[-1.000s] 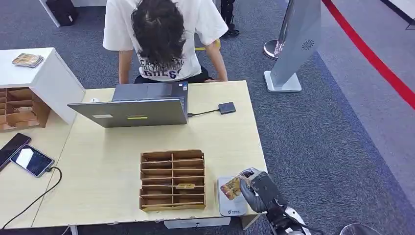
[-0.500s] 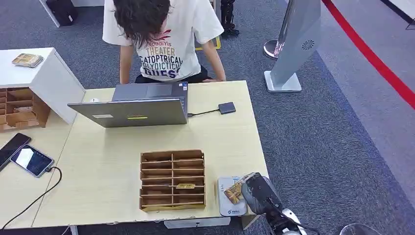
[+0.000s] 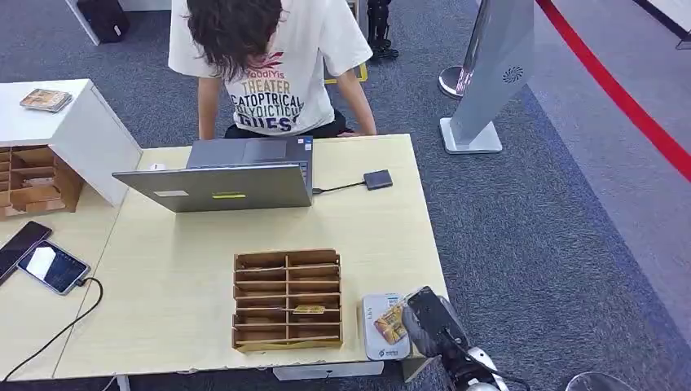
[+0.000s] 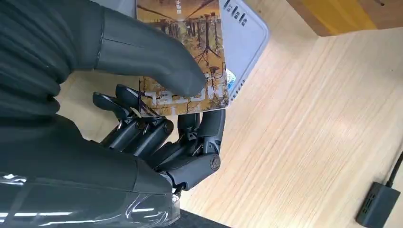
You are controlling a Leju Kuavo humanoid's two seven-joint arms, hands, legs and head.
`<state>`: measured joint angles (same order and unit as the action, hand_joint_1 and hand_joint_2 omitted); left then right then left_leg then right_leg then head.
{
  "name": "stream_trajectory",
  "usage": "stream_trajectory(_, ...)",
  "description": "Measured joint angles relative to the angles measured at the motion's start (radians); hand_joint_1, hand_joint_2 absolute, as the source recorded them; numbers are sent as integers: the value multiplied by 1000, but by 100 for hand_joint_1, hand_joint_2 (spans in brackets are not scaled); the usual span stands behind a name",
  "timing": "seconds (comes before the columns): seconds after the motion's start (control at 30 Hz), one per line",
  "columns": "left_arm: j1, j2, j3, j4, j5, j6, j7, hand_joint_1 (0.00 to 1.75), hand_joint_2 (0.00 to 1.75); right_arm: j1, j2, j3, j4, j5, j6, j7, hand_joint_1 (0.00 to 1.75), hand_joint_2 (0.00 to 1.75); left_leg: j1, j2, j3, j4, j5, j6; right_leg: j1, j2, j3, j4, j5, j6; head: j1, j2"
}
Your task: Pass the card to the sensor for recognition and then transmit it.
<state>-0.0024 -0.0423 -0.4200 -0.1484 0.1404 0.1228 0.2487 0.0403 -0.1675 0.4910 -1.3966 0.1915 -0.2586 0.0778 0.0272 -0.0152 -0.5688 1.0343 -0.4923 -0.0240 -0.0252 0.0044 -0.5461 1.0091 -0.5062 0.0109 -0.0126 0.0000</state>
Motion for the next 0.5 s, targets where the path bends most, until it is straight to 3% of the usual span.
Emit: stream_trajectory(0.5, 0, 0, 0, 0, 0, 0, 6, 0, 0, -7, 9, -1, 30, 8, -1, 17, 175, 175, 0, 0, 0, 0, 0, 0, 0, 0, 0, 0, 0, 0, 0, 0)
